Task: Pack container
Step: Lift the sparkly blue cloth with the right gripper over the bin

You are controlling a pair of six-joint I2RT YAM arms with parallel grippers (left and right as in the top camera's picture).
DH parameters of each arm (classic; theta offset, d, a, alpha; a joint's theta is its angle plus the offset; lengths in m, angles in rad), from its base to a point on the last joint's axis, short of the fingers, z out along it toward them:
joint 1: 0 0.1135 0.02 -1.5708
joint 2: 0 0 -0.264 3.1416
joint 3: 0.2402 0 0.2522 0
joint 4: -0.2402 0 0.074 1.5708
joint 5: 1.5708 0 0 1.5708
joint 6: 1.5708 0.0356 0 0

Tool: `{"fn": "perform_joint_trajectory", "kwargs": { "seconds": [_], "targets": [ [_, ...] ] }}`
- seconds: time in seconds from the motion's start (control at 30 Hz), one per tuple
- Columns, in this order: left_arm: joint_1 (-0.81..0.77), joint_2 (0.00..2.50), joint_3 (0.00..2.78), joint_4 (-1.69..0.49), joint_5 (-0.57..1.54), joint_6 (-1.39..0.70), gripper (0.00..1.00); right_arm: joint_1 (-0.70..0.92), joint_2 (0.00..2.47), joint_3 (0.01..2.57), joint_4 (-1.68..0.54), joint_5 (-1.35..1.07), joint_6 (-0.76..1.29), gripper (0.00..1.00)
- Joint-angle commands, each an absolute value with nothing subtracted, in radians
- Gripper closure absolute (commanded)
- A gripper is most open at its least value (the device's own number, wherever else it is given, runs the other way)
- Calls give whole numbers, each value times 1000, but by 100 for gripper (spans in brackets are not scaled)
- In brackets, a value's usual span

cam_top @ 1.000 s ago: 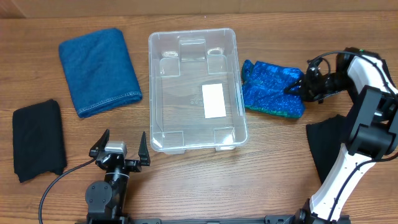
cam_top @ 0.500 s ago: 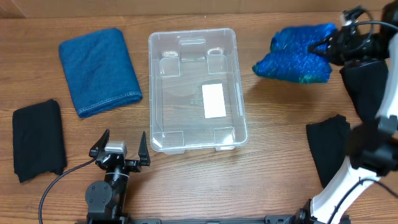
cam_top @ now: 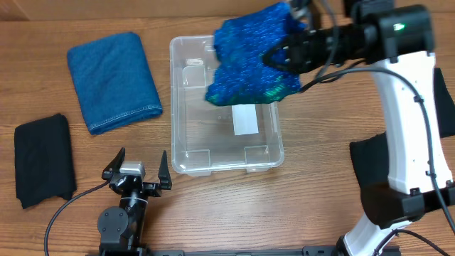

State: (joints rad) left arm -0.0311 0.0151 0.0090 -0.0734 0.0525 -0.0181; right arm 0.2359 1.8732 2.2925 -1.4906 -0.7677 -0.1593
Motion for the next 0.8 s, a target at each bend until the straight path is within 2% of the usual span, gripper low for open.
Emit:
{"fn": "perform_joint_trajectory", "kwargs": {
  "seconds": [0.0, 0.33, 0.77],
  "targets": [
    [-33, 6, 5, -73, 52, 1, 0, 303, 1879, 2317, -1444, -667, -190, 96],
    [-33, 6, 5, -73, 52, 1, 0, 337, 2122, 2317, -1339, -686, -271, 96],
    [-33, 6, 5, -73, 52, 1, 0, 341, 2252, 2317, -1267, -772, -284, 96]
  ]
}}
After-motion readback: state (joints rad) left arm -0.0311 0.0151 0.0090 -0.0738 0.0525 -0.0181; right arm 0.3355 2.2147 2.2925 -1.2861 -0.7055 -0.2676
